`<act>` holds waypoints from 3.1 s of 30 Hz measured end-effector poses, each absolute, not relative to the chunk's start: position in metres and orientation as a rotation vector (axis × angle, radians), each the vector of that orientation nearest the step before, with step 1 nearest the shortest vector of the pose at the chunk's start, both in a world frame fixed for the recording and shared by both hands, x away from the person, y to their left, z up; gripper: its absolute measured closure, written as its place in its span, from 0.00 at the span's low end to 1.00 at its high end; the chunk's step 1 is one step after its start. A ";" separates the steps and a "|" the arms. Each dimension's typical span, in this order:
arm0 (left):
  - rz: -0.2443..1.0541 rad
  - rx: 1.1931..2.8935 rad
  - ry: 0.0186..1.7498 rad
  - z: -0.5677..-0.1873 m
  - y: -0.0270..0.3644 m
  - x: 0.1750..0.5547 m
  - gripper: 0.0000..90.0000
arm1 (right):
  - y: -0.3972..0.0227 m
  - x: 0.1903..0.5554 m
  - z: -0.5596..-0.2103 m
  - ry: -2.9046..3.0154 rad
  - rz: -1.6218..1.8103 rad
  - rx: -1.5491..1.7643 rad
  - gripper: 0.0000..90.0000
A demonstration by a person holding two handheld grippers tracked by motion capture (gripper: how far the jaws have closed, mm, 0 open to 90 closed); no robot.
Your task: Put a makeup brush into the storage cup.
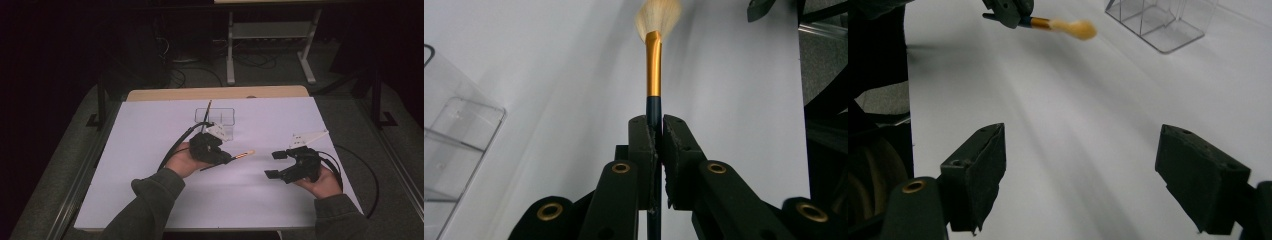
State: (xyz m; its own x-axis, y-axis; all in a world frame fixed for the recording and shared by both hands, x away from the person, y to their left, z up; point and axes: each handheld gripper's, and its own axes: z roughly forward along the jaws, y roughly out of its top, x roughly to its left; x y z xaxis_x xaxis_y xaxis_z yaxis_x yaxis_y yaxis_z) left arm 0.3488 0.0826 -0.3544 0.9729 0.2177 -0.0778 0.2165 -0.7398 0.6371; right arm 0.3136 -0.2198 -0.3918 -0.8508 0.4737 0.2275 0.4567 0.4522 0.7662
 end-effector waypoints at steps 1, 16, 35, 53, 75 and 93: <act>0.007 2.428 0.299 -0.354 0.084 0.348 0.93 | -0.218 0.315 -0.390 2.664 1.394 0.841 0.22; 0.022 2.394 0.307 -0.345 0.109 0.338 0.93 | -0.197 0.326 -0.363 2.701 1.397 0.746 0.20; 0.029 2.360 0.265 -0.333 0.130 0.321 0.93 | -0.147 0.339 -0.338 2.792 1.373 0.537 0.25; 0.020 2.344 0.218 -0.330 0.131 0.315 0.93 | -0.120 0.341 -0.338 2.893 1.416 0.359 0.46; -0.003 2.337 0.173 -0.330 0.129 0.313 0.93 | -0.111 0.342 -0.341 2.959 1.507 0.217 0.88; -0.017 2.410 0.175 -0.334 0.130 0.310 0.79 | -0.105 0.341 -0.325 3.005 1.373 0.123 0.92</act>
State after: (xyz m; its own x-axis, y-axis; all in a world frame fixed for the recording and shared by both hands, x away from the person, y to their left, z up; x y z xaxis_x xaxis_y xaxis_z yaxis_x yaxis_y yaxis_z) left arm 0.3104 0.1302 -0.3337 0.9908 0.1216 -0.0602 0.1308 -0.7389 0.6609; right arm 0.3414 -0.1049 -0.3254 -0.9838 -0.0007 0.1794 0.1352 0.6547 0.7437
